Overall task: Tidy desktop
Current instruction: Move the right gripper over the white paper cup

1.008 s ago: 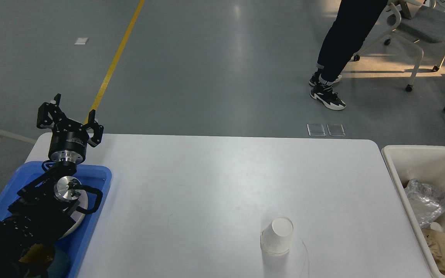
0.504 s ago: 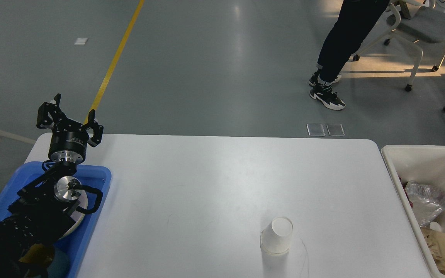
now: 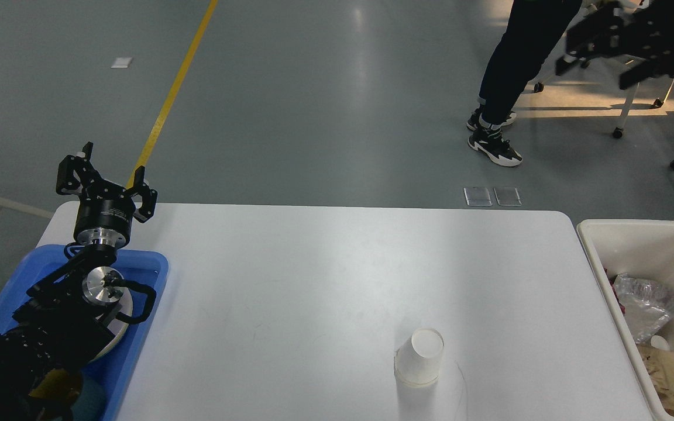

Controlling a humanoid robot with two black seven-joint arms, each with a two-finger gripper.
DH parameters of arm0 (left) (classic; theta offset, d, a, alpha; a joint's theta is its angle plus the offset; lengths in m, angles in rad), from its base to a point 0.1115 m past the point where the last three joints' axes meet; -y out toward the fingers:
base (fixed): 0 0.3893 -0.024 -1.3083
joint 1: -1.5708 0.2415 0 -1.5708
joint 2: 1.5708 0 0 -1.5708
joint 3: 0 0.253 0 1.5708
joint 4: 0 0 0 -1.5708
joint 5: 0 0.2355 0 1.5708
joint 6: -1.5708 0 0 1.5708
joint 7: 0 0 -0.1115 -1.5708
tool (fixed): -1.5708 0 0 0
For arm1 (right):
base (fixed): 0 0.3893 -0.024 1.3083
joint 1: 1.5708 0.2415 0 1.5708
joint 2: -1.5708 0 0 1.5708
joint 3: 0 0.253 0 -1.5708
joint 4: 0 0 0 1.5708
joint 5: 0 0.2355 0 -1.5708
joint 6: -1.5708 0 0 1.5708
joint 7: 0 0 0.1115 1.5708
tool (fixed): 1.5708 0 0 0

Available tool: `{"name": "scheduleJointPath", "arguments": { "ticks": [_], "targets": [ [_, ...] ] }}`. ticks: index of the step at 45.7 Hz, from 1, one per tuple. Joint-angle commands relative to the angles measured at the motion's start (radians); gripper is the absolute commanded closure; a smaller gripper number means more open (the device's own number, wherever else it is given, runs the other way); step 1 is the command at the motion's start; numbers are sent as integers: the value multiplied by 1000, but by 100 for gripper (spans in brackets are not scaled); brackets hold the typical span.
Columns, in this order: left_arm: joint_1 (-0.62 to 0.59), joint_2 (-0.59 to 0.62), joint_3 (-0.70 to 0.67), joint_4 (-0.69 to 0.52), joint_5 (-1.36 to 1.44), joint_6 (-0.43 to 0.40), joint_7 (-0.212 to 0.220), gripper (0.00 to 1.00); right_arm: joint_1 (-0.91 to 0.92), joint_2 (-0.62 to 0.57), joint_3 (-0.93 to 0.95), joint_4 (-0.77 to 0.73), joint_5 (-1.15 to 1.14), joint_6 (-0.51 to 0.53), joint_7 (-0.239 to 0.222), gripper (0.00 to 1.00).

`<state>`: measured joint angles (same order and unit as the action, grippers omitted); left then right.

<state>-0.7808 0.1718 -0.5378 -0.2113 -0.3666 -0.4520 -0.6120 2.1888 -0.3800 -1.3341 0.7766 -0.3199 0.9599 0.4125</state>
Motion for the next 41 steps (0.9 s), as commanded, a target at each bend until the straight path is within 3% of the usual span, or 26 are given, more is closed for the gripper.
{"name": "scheduleJointPath", "arguments": {
  "ticks": [1,9,19,41],
  "targets": [
    [0,0,1,0,0,-1,0,4,92,159,39,72,1,0,2,0],
    [0,0,-1,0,0,-1,0,4,167,346,148,199,1,0,2,0],
    [0,0,-1,1,0,-1,0,3,141,546,277,240,2,0,2,0],
    [0,0,1,0,0,-1,0,4,-283,570,291,171,-122,0,-4,0]
  ]
}}
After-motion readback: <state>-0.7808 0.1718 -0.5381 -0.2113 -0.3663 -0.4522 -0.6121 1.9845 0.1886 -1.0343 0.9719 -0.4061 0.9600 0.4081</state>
